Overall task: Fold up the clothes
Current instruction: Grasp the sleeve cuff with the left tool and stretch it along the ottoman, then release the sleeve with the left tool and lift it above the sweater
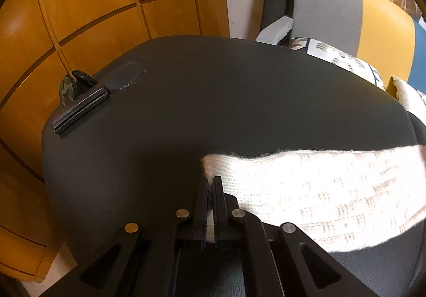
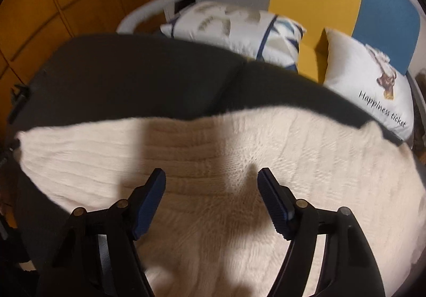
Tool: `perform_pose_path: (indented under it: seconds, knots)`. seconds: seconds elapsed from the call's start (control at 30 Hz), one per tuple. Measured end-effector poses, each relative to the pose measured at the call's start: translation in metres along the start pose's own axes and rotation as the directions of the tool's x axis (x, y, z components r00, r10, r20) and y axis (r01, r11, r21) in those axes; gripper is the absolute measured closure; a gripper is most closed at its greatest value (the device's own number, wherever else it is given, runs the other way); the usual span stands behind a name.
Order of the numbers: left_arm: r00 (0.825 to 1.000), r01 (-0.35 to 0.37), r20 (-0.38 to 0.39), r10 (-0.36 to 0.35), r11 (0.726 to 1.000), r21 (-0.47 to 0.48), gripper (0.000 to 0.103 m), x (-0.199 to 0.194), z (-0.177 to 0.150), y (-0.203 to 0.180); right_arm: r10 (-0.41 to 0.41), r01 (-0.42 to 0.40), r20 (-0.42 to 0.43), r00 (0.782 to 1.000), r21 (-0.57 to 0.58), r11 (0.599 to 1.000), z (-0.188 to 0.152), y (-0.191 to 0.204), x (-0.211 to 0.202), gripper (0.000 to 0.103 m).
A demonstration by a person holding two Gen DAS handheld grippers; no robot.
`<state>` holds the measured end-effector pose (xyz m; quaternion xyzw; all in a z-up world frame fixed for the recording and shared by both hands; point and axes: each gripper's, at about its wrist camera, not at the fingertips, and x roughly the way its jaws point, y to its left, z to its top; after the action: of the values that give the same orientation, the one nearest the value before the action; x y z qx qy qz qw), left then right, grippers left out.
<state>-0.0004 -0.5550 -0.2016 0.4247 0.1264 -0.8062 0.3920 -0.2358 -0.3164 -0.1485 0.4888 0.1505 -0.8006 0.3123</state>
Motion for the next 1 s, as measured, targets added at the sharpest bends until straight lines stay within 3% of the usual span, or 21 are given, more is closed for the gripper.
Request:
perform_pose_path:
  seconds: [0.33,0.5,0.6,0.7,0.77,0.83,0.93,1.0]
  knots:
    - [0.996,-0.088,-0.020,0.087,0.996,-0.029,0.101,0.022,0.018,0.008,0.030,-0.032,0.032,0.999,0.059,0.998,0.011,0.007,0.010,0.029]
    - [0.994,-0.089,-0.063,0.087,0.995,-0.039,0.100,0.031,0.025,0.013,0.044,-0.049,0.049,0.998,0.088,0.995,0.017,0.011,0.014,0.029]
    - [0.995,-0.036,-0.092,0.027,0.994,-0.105,0.098,0.029,0.029,0.030,0.141,-0.150,0.103,0.985,0.087,0.985,0.005,0.006,-0.018,0.029]
    - [0.997,-0.041,-0.080,0.024,0.976,-0.213,0.098,0.012,0.029,0.056,0.132,-0.134,0.112,0.985,0.008,0.991,-0.024,0.006,-0.054,0.029]
    - [0.999,-0.003,-0.050,-0.011,0.962,-0.274,0.099,-0.007,0.024,0.064,0.122,-0.124,0.094,0.988,0.012,0.992,-0.049,0.000,-0.068,0.029]
    - [0.993,0.112,-0.002,-0.116,0.960,-0.257,0.099,-0.032,0.019,0.051,0.074,-0.076,0.055,0.996,0.028,0.997,-0.068,-0.004,-0.062,0.029]
    - [0.961,0.278,0.033,-0.276,0.953,-0.118,0.098,-0.069,0.005,-0.004,0.033,-0.033,-0.008,0.999,0.027,0.999,-0.089,-0.004,-0.045,0.029]
    - [0.930,0.367,0.030,-0.367,0.930,-0.018,0.097,-0.091,-0.006,-0.046,0.038,-0.037,-0.031,0.999,0.033,0.999,-0.096,-0.002,-0.041,0.029]
